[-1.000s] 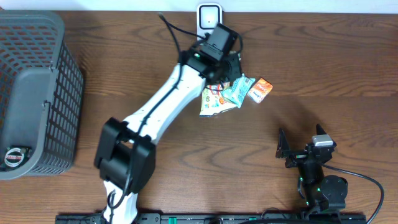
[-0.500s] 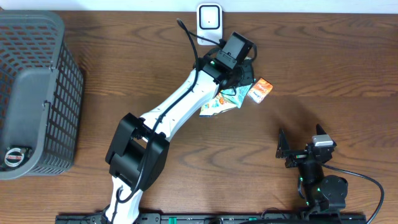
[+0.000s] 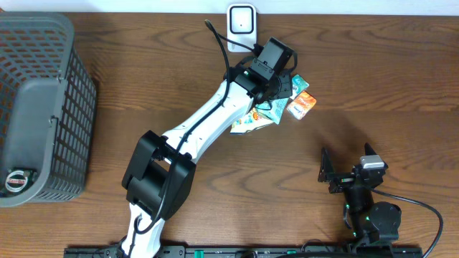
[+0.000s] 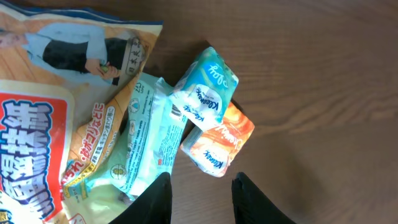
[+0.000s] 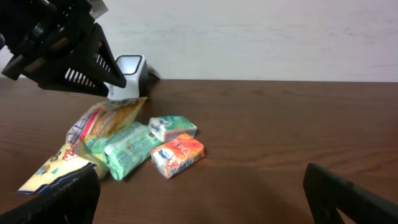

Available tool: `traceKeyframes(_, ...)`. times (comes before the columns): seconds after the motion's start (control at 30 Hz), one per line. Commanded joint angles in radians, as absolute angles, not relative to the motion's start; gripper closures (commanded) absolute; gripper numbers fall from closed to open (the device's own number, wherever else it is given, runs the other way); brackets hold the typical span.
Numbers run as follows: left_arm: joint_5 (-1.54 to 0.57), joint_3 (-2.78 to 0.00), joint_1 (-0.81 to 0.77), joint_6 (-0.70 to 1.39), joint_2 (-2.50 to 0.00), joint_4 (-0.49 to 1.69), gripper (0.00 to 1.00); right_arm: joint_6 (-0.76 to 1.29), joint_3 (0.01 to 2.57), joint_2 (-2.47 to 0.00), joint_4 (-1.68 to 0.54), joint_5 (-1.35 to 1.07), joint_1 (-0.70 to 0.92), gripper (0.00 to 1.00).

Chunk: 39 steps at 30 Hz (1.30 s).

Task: Scan the item barcode
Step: 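Move the left gripper back into the basket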

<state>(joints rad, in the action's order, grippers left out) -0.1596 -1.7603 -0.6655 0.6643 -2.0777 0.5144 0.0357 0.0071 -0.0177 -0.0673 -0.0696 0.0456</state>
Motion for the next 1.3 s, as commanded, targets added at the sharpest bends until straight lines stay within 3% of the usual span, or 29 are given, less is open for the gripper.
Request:
traceKeyframes(0.0, -0.217, -1.769, -0.641, 0.555, -1.969, 0.53, 0.67, 0.021, 0.006, -0.014, -0.072, -0.062, 0.054, 0.01)
traceKeyframes(0.17, -0.217, -1.769, -0.588, 0.515, -1.819, 0.58, 0.61, 0.021, 0.006, -0.014, -0.072, -0.062, 0.054, 0.01)
traceKeyframes(0.43, -0.197, -1.769, -0.393, 0.378, -1.534, 0.72, 0.29, 0.021, 0.006, -0.014, -0.072, -0.062, 0.054, 0.01)
traceKeyframes(0.6, -0.006, -1.769, -0.211, 0.381, -1.414, 0.889, 0.28, 0.021, 0.006, -0.014, -0.072, -0.062, 0.054, 0.01)
traceKeyframes(0.87, 0.283, -1.769, 0.1, 0.555, -1.361, 1.1, 0.28, 0.021, 0.006, -0.014, -0.072, -0.062, 0.054, 0.01)
traceKeyframes(1.27, 0.287, -1.769, 0.486, 0.635, -1.393, 1.213, 0.27, 0.021, 0.006, -0.014, -0.072, -0.062, 0.054, 0.01)
